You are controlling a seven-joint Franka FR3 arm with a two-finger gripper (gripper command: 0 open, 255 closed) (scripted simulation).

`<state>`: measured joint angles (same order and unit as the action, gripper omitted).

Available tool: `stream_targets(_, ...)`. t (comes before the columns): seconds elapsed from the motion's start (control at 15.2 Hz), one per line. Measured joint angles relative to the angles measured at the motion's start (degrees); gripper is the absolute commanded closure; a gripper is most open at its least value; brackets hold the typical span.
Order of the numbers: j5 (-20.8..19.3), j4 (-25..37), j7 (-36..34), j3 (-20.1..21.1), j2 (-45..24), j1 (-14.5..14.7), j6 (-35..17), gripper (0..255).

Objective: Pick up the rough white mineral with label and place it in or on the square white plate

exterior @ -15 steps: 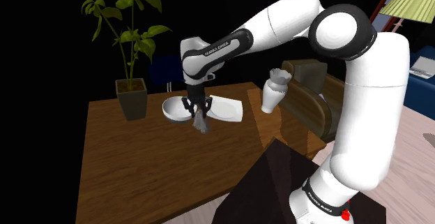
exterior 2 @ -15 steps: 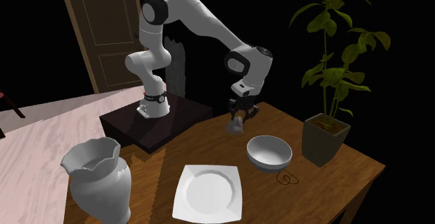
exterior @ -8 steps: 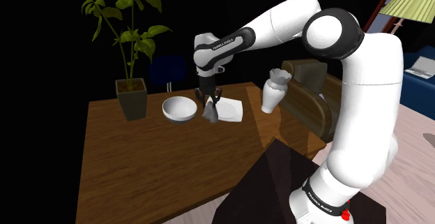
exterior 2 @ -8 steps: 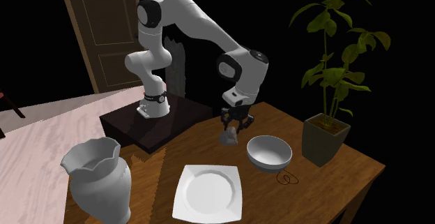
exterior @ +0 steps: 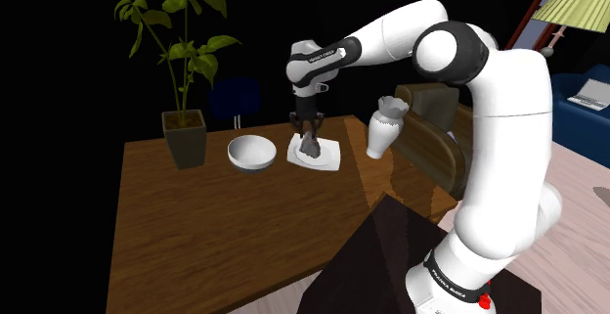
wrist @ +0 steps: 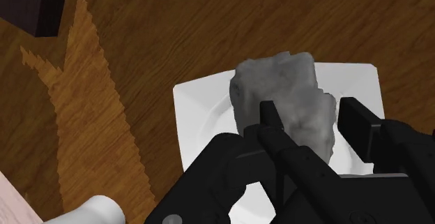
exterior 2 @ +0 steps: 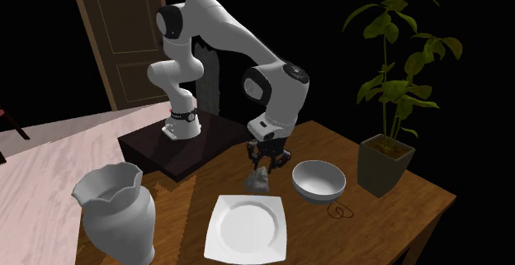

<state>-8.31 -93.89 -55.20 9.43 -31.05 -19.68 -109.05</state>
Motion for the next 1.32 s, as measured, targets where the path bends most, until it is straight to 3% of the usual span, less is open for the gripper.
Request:
stream_targets(0.46, -1.09, 10.89, 6.42, -2.36, -6.99, -3.79, 3.39, 255)
stream_targets(1.32, -2.03, 10.44, 5.94, -3.06, -11.61, -3.97, -2.77, 255)
